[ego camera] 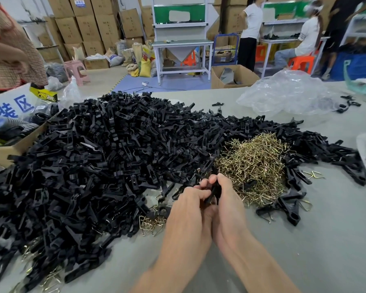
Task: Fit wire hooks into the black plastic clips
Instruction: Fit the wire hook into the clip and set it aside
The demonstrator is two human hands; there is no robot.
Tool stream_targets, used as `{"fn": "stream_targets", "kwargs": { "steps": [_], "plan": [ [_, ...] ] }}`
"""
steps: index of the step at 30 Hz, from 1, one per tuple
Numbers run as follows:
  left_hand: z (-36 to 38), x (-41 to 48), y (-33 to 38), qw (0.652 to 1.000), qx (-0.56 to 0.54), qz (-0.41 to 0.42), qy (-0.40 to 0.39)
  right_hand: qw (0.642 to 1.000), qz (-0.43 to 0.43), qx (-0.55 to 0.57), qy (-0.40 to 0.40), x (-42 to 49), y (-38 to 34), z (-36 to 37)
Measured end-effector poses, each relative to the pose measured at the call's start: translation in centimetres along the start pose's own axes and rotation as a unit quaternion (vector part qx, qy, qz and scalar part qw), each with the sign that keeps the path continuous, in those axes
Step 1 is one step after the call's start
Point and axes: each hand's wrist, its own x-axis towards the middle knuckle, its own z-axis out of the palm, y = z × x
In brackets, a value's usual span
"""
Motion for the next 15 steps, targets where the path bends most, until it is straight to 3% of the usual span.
{"fn": "stream_targets", "kwargs": {
  "steps": [5, 15],
  "plan": [
    [0.0, 0.1, -0.1, 0.999, 0.029, 0.018, 0.008, 0.999, 0.011, -0.034, 0.019, -0.8, -0.2, 0.4],
    [0.2, 0.2, 0.2, 0.998, 0.047, 0.006, -0.05, 0.996, 0.042, -0.04, 0.062, -1.7, -0.5, 0.8]
  ]
}}
